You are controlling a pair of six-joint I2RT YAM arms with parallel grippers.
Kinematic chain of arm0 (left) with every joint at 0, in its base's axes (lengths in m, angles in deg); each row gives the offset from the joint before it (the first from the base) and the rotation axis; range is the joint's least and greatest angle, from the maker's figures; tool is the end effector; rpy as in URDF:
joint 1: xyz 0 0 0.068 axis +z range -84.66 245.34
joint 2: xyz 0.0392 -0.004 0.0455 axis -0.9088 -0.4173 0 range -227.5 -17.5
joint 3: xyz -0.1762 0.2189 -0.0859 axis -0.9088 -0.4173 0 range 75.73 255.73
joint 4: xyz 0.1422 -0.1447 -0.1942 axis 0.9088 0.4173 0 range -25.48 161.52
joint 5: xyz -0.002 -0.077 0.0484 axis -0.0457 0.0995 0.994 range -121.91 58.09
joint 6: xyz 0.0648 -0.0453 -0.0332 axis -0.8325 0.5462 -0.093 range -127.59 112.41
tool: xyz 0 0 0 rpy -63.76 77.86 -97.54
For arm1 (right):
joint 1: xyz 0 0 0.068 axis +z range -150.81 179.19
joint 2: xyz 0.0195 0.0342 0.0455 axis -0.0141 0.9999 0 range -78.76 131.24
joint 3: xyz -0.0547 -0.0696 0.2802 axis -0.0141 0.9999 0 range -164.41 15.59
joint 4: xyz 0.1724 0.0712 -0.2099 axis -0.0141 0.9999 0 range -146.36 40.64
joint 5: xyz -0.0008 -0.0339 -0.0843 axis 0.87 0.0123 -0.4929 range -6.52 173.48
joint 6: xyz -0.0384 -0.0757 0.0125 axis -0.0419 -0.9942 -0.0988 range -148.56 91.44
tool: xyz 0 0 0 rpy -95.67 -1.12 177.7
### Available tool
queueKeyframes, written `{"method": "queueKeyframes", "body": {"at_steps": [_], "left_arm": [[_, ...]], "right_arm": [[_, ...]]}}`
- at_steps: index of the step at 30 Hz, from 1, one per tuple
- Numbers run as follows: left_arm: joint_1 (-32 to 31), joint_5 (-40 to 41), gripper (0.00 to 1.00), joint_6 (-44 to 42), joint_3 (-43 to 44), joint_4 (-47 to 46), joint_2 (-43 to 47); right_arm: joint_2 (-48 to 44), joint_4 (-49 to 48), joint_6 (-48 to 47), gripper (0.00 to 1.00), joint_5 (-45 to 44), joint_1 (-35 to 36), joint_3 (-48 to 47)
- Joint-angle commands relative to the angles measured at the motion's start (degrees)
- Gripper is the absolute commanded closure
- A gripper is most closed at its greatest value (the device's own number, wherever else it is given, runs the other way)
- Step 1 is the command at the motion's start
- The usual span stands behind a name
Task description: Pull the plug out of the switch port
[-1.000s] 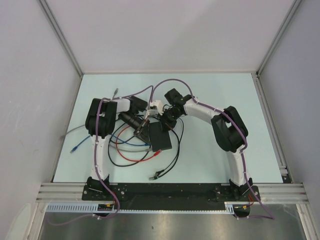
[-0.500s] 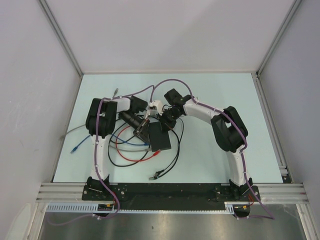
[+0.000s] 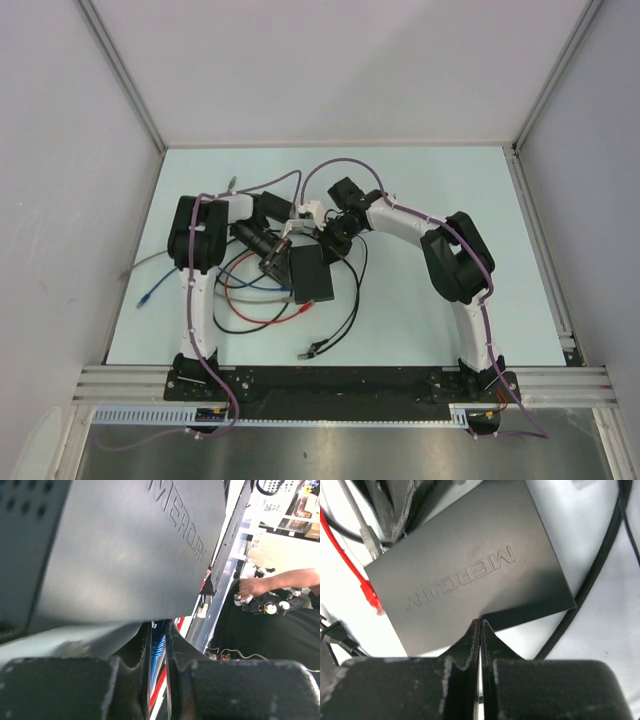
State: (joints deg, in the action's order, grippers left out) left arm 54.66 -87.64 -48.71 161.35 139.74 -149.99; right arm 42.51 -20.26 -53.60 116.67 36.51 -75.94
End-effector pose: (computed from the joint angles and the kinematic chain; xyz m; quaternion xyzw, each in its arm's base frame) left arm 0.3583 -0.1310 0.0725 -0.2549 -0.8207 0.4976 0.1179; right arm 0.3604 0.3268 0.1527 -0.5363 0.7708 0.2991 0.1695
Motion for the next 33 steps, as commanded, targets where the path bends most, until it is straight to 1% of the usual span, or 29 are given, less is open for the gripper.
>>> {"method": "queueKeyframes", "body": {"at_steps": [1,2,4,7,10,12,16,21,24,29,33], "left_arm": [[4.3,6.1,1.0,-5.5,5.2,5.9,-0.9],[4.5,6.4,1.0,-5.2,7.5,6.0,-1.1],[4.9,8.5,1.0,-3.7,9.0,5.3,-1.2],[4.8,8.8,1.0,-2.5,10.2,4.9,-1.5],[4.3,9.8,1.0,-0.9,8.7,2.6,-1.4],[3.9,9.9,1.0,-0.3,7.0,1.3,-1.0],[2.3,11.2,1.0,2.7,4.9,-2.7,-0.8],[0.1,10.5,1.0,6.0,5.1,-5.4,-0.6],[-1.3,10.5,1.0,7.3,5.9,-6.0,-1.5],[-3.4,12.9,1.0,9.7,9.8,-6.2,-3.7],[-3.4,15.6,1.0,14.0,11.2,-7.4,-3.2]], "right_arm": [[4.5,3.5,-2.0,1.0,-7.1,-0.5,2.2],[4.6,3.5,-2.0,1.0,-7.0,-0.5,2.1],[4.5,3.5,-2.0,1.0,-7.0,-0.5,2.2],[4.5,3.4,-2.1,1.0,-7.1,-0.5,2.2],[4.2,3.5,-3.5,1.0,-7.6,-0.6,1.7],[3.7,3.5,-3.9,1.0,-9.2,-0.6,-0.5],[2.5,5.5,-4.1,1.0,-9.2,-0.8,-6.0],[-1.6,6.4,-2.2,1.0,-3.2,-1.5,-11.6],[-2.5,5.8,-2.8,1.0,-1.7,-0.8,-11.5],[2.0,6.5,-4.8,1.0,-1.7,-0.1,-10.9],[4.8,6.4,-5.7,1.0,-2.0,1.1,-9.9]]}}
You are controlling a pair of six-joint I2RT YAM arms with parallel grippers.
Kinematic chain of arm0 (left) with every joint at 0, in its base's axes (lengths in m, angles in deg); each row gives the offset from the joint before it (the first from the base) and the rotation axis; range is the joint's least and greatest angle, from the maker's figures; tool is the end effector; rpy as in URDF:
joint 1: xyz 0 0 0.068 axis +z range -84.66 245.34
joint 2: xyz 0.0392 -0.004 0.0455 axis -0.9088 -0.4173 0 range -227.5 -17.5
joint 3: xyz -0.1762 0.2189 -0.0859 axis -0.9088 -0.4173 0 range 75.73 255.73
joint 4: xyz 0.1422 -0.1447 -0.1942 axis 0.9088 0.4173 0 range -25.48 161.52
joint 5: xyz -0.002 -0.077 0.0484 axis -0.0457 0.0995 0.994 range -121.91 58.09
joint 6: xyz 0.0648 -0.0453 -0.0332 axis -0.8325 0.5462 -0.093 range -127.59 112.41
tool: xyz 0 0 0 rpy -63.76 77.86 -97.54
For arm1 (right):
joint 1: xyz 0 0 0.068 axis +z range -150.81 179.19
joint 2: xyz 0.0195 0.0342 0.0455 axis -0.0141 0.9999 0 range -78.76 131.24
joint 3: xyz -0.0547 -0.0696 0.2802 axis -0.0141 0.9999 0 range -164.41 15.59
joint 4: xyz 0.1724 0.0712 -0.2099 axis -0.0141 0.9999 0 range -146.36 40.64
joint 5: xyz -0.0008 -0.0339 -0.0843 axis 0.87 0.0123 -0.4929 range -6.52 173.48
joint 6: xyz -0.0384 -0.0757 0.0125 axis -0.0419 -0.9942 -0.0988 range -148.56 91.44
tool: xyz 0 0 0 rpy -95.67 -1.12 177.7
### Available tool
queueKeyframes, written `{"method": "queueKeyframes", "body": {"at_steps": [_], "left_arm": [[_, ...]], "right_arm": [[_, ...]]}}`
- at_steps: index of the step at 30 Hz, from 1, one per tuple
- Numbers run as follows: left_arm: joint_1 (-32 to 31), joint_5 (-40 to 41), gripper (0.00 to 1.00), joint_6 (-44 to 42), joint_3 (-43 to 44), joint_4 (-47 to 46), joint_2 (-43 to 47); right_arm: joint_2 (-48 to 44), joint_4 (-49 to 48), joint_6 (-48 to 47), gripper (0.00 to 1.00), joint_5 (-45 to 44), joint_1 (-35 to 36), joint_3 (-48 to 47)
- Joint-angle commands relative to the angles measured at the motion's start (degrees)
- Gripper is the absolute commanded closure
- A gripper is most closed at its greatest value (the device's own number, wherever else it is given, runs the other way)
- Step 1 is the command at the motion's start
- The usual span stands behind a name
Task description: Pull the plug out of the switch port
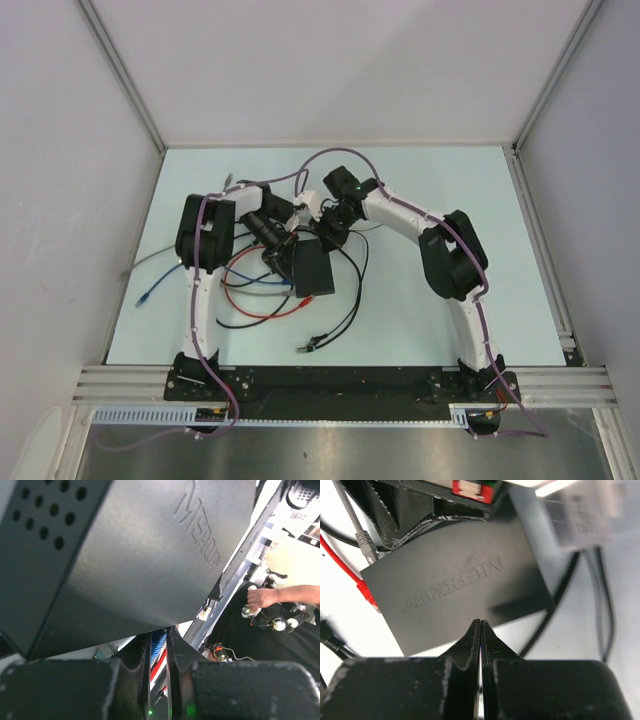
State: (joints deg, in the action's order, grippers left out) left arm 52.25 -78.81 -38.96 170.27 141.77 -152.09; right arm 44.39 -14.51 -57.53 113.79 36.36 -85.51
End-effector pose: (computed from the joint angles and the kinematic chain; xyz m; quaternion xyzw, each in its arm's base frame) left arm 0.3819 -0.1453 0.0802 -0.2503 -0.8608 0.4162 0.1523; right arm 0.3802 0.3361 0.1835 -0.5625 0.7558 0.2696 0.1992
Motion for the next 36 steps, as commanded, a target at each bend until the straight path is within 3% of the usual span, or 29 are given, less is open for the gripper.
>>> {"method": "queueKeyframes", "body": {"at_steps": [1,9,14,19,22,26,36], "left_arm": [[-1.0,8.2,1.0,4.8,1.5,-9.8,-0.6],[1.2,8.8,1.0,5.8,-6.2,-12.8,2.9],[1.8,10.9,1.0,3.7,-6.4,-10.5,4.2],[2.6,7.9,1.0,-2.4,-3.9,-2.2,4.4],[3.3,6.0,1.0,-10.5,-6.8,2.6,5.3],[3.1,12.7,1.0,-0.8,-7.4,-1.2,3.5],[3.2,4.3,1.0,5.9,5.5,-4.9,0.2]], "right_arm": [[3.3,0.0,-1.6,1.0,1.2,1.4,0.1],[4.8,-2.0,1.6,1.0,1.4,1.5,3.5],[4.8,-2.4,2.8,1.0,0.9,1.3,4.2],[4.8,-2.6,3.0,1.0,0.6,1.2,4.2],[4.7,-2.8,3.1,1.0,0.7,1.0,4.4],[4.7,-2.9,3.1,1.0,0.6,1.0,4.5],[4.0,-3.3,3.3,1.0,0.5,1.2,5.7]]}}
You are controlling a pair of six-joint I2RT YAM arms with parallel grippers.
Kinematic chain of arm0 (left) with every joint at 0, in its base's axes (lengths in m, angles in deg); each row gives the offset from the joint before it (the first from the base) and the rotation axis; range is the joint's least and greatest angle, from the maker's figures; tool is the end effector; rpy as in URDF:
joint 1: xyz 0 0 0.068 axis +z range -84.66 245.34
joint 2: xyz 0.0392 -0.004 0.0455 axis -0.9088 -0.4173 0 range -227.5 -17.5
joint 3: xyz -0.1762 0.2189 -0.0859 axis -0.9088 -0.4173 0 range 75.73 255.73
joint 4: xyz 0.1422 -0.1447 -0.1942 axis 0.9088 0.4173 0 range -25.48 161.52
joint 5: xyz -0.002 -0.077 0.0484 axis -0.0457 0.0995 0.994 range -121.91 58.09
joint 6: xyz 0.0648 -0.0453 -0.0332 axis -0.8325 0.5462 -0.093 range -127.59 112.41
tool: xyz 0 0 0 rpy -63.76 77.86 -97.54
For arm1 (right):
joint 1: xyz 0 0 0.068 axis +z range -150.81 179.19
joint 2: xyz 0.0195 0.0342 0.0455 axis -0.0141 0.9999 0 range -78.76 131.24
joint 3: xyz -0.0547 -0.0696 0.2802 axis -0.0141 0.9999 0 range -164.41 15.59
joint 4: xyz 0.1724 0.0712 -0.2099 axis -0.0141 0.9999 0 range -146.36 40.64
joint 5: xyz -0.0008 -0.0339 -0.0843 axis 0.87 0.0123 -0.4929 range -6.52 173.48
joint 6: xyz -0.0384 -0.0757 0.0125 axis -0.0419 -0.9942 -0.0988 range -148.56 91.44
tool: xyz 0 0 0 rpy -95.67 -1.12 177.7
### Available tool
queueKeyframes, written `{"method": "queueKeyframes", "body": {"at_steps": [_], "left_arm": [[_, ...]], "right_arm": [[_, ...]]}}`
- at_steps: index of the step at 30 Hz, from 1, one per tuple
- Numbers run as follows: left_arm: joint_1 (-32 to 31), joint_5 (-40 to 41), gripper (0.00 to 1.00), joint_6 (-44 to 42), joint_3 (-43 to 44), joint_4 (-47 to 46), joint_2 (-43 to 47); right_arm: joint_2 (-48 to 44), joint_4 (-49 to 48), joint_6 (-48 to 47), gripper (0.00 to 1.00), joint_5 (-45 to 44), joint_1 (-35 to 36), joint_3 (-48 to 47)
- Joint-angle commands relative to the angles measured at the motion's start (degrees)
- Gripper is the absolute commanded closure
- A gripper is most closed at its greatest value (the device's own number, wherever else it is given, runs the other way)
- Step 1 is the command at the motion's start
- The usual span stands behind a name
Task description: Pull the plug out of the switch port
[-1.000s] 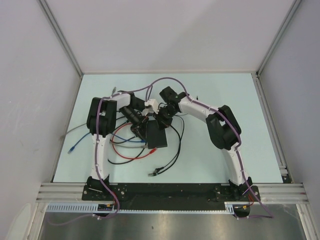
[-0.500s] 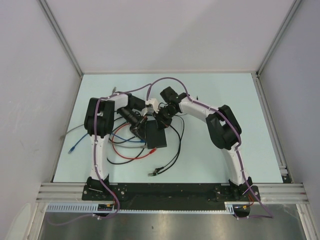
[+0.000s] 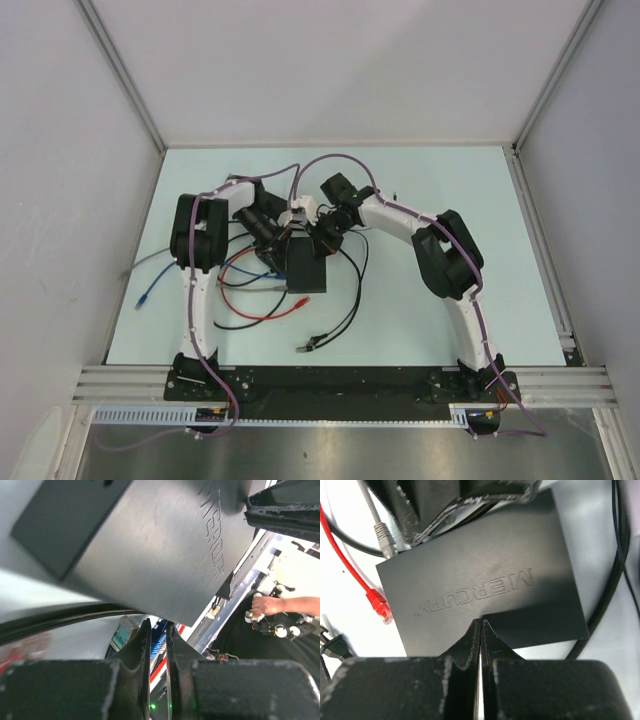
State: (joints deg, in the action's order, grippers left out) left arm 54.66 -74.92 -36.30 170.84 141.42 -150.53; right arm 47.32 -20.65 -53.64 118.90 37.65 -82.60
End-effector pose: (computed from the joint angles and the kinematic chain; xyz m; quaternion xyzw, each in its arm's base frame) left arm 0.3905 -0.1260 0.0890 -0.2320 -0.8821 0.3849 0.1414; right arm 0.3731 0.3523 0.1517 -0.5473 0.7519 0.3195 0.1816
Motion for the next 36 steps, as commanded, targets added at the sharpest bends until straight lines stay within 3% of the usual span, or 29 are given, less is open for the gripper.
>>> {"method": "queueKeyframes", "body": {"at_steps": [1,8,13,15,17,20,22,27,29,33,36], "left_arm": [[0.8,0.4,1.0,3.0,3.6,-4.8,-1.5],[0.7,-2.6,1.0,-1.7,-11.7,-5.2,3.2],[3.8,-10.4,1.0,1.0,-8.2,-5.2,0.2],[3.0,-3.5,1.0,4.0,-5.7,-7.5,0.6],[1.5,9.6,1.0,7.2,-5.6,-12.4,2.3],[0.5,18.4,1.0,8.8,-3.6,-11.8,2.7],[0.7,18.1,1.0,8.8,-4.5,-11.2,2.9],[3.6,-1.5,0.98,1.2,-8.8,-3.1,0.9],[4.6,-3.0,1.0,-1.6,-11.2,-3.3,2.2],[5.4,-14.8,1.0,-11.9,-11.4,1.3,2.8],[5.6,-18.9,1.0,-13.0,-8.9,2.0,0.7]], "right_arm": [[1.0,2.8,-0.6,1.0,-4.7,0.0,2.9],[0.7,2.7,-0.5,0.99,-6.0,0.0,3.4],[1.2,3.0,-0.3,1.0,-6.1,0.0,2.8],[1.2,3.1,-0.3,1.0,-6.0,0.0,2.7],[1.1,3.1,-0.3,1.0,-6.1,-0.1,2.9],[0.8,2.9,-0.3,1.0,-6.4,-0.1,3.3],[0.8,3.0,-0.3,1.0,-6.6,-0.1,3.3],[0.7,2.9,-0.4,0.99,-7.1,-0.3,3.3],[0.7,3.0,-0.4,0.99,-7.3,-0.6,3.3],[1.1,3.1,-0.2,1.0,-7.3,-0.7,2.8],[1.4,3.2,-0.3,1.0,-7.1,-0.8,2.3]]}}
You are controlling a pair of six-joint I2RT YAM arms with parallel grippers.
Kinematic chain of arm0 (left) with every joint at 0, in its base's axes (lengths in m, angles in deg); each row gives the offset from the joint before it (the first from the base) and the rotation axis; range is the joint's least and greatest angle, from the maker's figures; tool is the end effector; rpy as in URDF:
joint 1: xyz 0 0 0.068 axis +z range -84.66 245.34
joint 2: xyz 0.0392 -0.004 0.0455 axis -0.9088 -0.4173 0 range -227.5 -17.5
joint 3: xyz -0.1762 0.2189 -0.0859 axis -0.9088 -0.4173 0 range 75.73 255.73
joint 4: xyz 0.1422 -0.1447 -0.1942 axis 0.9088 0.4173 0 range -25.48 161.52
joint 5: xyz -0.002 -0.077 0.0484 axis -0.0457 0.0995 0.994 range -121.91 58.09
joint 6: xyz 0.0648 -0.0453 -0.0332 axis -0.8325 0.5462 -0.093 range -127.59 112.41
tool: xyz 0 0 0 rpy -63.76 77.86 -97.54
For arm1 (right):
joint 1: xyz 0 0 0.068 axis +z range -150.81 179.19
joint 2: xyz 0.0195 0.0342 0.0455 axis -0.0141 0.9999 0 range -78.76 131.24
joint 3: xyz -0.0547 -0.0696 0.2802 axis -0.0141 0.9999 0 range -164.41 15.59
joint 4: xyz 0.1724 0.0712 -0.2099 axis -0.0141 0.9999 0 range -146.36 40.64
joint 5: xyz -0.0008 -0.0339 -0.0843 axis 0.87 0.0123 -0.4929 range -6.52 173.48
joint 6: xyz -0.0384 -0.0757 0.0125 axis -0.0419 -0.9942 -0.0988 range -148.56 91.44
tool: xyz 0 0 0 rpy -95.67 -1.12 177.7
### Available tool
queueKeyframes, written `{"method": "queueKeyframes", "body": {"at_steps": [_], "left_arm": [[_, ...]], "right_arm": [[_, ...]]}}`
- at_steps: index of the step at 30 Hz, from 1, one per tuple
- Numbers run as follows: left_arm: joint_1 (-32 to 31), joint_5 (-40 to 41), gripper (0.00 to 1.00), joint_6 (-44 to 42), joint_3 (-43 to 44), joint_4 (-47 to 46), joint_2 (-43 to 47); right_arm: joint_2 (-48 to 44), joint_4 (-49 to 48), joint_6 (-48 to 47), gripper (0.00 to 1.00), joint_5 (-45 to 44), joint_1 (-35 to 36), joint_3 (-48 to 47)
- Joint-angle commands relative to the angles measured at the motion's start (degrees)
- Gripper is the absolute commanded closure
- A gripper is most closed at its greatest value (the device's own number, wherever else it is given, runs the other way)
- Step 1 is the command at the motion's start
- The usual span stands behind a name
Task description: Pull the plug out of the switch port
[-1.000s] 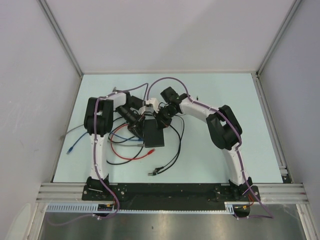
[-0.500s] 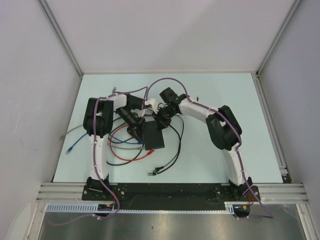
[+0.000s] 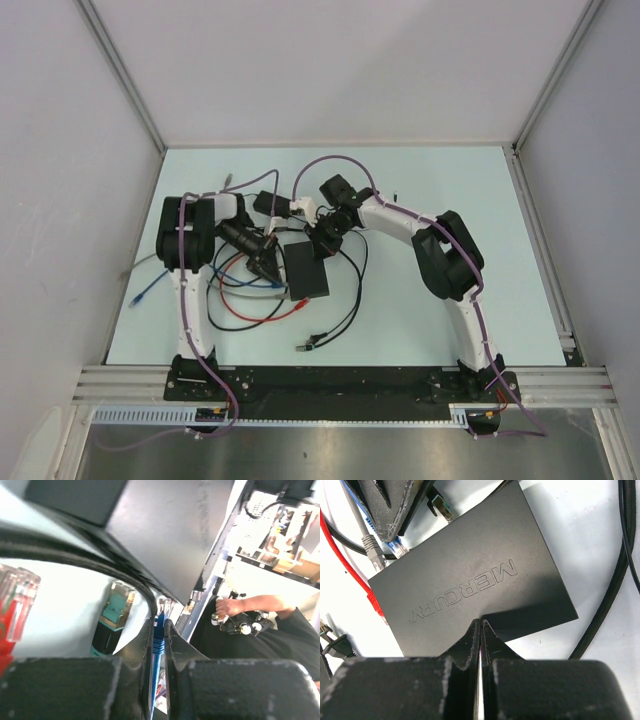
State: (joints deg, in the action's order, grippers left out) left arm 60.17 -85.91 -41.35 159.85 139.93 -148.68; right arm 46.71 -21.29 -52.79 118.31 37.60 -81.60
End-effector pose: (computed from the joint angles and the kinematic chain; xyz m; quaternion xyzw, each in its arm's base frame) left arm 0.3624 -0.0941 0.0750 -0.1654 -0.8489 0.4839 0.1338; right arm 0.3721 0.3501 0.1515 -0.5415 0.7574 0.3161 0.1823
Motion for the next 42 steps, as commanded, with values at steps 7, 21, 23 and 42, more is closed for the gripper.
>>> {"method": "queueKeyframes", "body": {"at_steps": [7,21,23,42], "left_arm": [[0.0,-13.7,1.0,-10.7,9.6,8.6,-3.4],[4.5,0.2,0.67,4.4,34.7,0.5,-4.7],[4.5,0.4,0.55,5.2,34.6,-1.8,-3.9],[-1.2,0.7,0.83,21.6,-10.2,-34.8,23.3]], "right_arm": [[1.4,3.9,-1.4,1.0,-7.7,-1.0,2.2],[2.6,4.1,-1.3,1.0,-7.7,-1.2,0.0],[2.4,4.0,-1.3,1.0,-7.8,-1.1,0.1],[-5.0,3.8,-0.7,1.0,-9.3,-2.3,-0.2]]}}
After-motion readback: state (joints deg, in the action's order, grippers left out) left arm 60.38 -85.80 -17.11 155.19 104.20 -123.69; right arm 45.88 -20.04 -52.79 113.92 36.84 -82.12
